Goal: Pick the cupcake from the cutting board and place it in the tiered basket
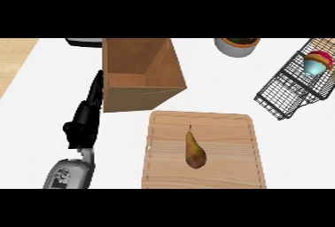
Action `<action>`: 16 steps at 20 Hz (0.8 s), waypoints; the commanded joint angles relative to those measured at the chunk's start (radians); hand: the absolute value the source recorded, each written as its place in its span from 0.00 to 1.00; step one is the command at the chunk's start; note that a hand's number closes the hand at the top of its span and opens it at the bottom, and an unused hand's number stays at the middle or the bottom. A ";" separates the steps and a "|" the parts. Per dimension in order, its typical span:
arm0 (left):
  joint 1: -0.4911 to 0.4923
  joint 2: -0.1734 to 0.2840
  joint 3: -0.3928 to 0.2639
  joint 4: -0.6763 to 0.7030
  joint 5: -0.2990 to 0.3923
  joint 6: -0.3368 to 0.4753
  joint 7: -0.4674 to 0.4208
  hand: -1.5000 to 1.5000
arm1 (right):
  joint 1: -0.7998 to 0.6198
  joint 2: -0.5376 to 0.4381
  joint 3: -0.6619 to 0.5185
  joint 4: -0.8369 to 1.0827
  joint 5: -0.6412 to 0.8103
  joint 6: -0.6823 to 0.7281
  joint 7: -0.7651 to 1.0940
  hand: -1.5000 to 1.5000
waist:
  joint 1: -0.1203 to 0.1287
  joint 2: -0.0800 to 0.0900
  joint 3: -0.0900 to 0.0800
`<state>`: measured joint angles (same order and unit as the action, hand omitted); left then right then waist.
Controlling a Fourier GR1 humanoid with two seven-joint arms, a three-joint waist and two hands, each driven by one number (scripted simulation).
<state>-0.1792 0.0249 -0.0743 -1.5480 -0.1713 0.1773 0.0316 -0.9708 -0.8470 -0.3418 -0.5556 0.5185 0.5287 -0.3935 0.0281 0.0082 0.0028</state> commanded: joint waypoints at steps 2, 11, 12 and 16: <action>0.007 -0.005 -0.022 0.008 -0.010 -0.009 0.009 0.50 | -0.041 -0.094 -0.115 0.168 -0.052 -0.026 0.038 0.00 | 0.009 0.009 0.000; -0.013 -0.017 -0.013 0.004 0.012 -0.005 0.011 0.50 | 0.026 -0.299 -0.249 0.370 -0.142 0.102 0.033 0.00 | 0.009 0.024 0.006; 0.061 -0.020 -0.040 -0.016 0.009 -0.015 -0.023 0.50 | 0.042 -0.329 -0.259 0.383 -0.148 0.126 0.028 0.00 | 0.018 0.023 0.007; 0.030 -0.024 -0.027 -0.027 0.005 0.006 -0.011 0.50 | 0.138 -0.375 -0.268 0.399 -0.154 0.193 -0.078 0.00 | -0.003 0.026 0.012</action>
<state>-0.1554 0.0183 -0.0888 -1.5826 -0.1677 0.1774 0.0209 -0.9019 -1.1759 -0.5892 -0.1891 0.3780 0.6620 -0.3960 0.0351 0.0273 0.0123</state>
